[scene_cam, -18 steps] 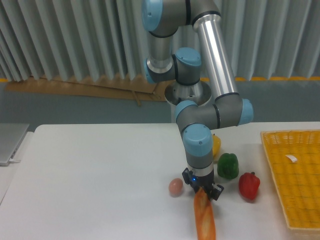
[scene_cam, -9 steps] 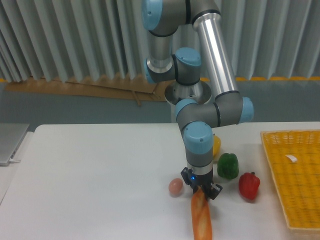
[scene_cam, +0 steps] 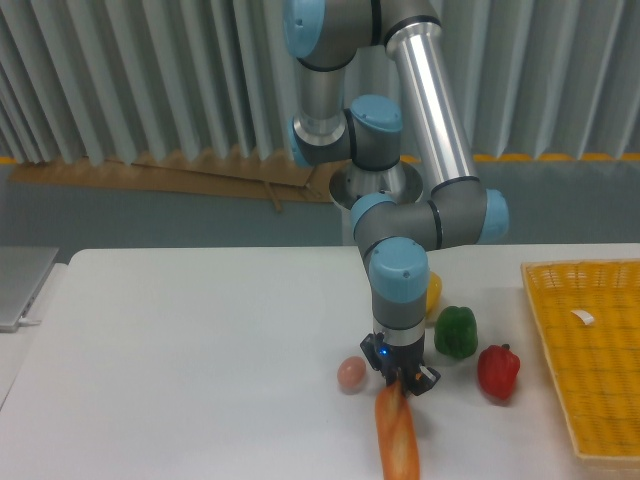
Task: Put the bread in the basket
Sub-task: 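Close the gripper on the baguette's end, then drag the held baguette across the table into the yellow basket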
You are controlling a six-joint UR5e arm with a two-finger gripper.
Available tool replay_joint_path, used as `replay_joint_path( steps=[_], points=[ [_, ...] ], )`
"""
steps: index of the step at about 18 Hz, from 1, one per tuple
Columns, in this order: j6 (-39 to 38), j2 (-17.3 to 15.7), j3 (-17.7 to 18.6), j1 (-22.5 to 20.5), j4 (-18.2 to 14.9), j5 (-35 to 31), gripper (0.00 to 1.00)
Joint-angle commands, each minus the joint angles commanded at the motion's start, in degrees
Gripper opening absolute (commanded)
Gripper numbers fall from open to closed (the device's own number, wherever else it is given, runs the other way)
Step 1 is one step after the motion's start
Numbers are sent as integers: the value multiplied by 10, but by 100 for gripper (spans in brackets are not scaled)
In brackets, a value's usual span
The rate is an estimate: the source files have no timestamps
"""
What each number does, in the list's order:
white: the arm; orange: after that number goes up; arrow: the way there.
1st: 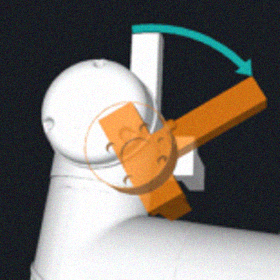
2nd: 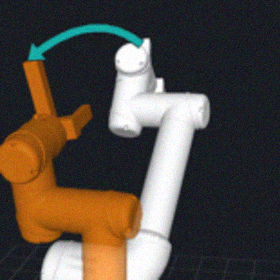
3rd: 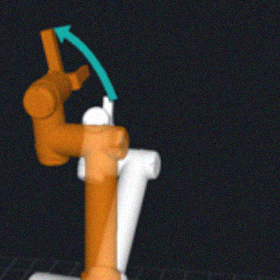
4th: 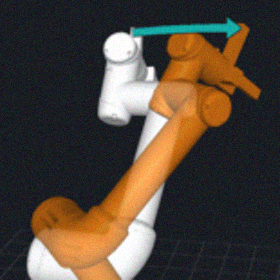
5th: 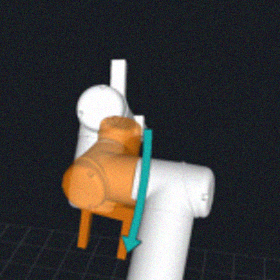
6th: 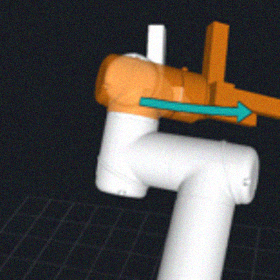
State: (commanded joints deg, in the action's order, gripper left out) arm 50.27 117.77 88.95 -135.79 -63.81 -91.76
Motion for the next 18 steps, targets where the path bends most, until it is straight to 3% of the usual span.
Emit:
replay_joint_path(
  steps=[4,9,12,18],
  points=[
    [4,-4,-1,-3,0,12,24],
    [9,-4,0,-6,-1,15,11],
    [24,-6,0,-8,-1,16,10],
    [25,-32,3,-25,-4,32,5]
  ],
)
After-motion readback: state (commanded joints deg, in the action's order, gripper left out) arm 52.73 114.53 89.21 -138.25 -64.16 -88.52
